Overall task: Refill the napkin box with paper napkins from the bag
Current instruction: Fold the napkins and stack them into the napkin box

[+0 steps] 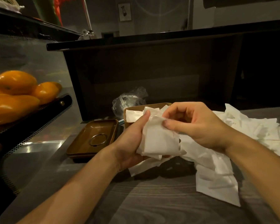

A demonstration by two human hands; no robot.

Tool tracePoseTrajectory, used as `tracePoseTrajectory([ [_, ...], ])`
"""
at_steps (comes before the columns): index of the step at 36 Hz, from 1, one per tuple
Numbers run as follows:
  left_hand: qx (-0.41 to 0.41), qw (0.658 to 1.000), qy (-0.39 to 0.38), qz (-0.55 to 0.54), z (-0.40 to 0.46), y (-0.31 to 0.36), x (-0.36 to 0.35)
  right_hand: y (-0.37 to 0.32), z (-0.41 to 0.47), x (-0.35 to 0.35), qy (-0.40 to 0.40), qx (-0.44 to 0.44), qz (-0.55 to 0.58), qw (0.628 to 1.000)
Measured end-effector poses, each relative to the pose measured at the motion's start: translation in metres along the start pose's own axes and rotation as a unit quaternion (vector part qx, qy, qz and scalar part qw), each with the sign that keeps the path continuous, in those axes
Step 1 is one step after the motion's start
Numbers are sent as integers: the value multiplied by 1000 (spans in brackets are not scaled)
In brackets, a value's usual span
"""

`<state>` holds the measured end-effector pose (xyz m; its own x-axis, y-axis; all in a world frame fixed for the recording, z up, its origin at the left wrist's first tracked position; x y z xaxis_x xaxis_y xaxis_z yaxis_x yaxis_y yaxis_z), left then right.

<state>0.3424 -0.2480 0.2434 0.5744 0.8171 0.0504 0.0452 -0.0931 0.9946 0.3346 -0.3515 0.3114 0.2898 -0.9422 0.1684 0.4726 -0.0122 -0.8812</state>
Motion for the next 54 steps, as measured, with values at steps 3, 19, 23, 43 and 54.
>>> tracePoseTrajectory([
  [3, 1, 1000, -29, -11, 0, 0, -6, 0, 2, 10, 63, 33, -97, 993],
  [19, 32, 992, -33, 119, -8, -2, -6, 29, 6, 1, 7, -79, -89, 993],
  [23, 5, 965, -7, 262, -6, 5, -1, 24, 4, 0, -21, -57, -90, 994],
  [43, -57, 902, 243, 353, -1, 11, 42, 61, 8, 9, 11, -87, -165, 983],
  [54, -140, 879, 212, 404, -3, 28, 30, 40, 8, 30, 124, -57, -2, 991],
])
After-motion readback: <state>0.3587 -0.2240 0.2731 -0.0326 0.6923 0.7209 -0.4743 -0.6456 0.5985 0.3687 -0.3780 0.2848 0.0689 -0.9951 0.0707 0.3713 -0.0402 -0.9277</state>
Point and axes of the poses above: each hand's wrist, its own z-axis towards the middle knuckle, its own x-axis out of the back of the hand, y = z × x, the point moved 10 cm from there along z, towards the middle knuckle, and after that the axes turned 15 degrees about z, right-handed, at the moved point
